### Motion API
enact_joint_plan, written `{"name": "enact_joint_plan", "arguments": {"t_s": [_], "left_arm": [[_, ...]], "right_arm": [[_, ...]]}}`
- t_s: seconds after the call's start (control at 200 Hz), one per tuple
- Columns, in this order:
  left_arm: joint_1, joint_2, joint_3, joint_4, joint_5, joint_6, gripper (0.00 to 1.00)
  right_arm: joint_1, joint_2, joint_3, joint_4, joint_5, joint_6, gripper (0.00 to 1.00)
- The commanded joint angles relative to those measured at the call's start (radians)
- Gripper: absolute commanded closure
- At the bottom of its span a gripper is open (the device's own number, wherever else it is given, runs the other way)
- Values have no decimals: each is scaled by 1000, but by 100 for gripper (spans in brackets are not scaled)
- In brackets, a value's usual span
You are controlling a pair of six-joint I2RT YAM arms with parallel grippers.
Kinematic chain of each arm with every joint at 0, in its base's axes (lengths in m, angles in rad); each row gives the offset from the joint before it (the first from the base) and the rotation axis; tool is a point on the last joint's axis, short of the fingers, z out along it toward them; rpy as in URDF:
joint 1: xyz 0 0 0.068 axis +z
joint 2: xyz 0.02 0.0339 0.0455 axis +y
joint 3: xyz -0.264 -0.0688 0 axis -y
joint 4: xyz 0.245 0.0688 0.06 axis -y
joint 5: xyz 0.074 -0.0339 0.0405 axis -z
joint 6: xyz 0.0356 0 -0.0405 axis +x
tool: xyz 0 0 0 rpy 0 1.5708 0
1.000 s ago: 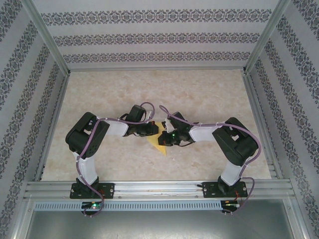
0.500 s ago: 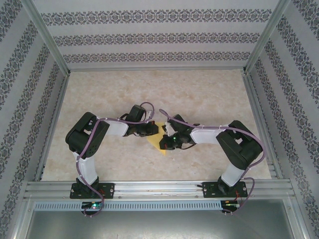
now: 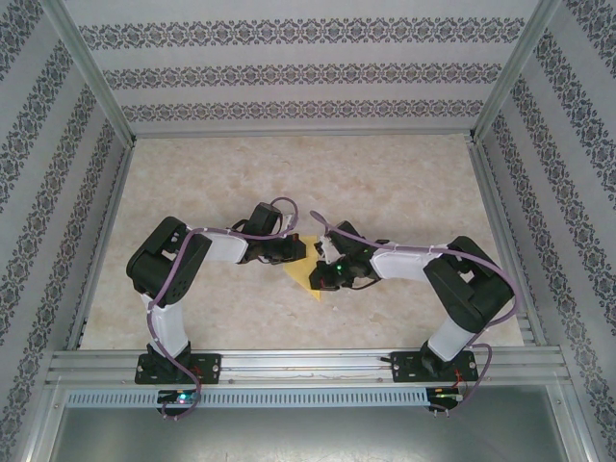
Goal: Fold a paper plane with a square sheet of paper (fold left side to right side)
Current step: Fourth fold the wing at the center of the table.
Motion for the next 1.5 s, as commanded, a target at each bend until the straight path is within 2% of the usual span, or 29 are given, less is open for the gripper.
{"name": "enact_joint_plan", "arguments": {"t_s": [0.0,0.475,1.494], "left_arm": [[17,53,-31,-69,-91,-3,100],[17,56,-25,-78,-92,-3,100],[29,58,-26,-95,-112,3,100]], "right_arm": [[-13,-4,40,-7,2,-5,100],[-4,78,31,-10,31,-9,100],[41,-12,-107,-75,8,-6,100]]}}
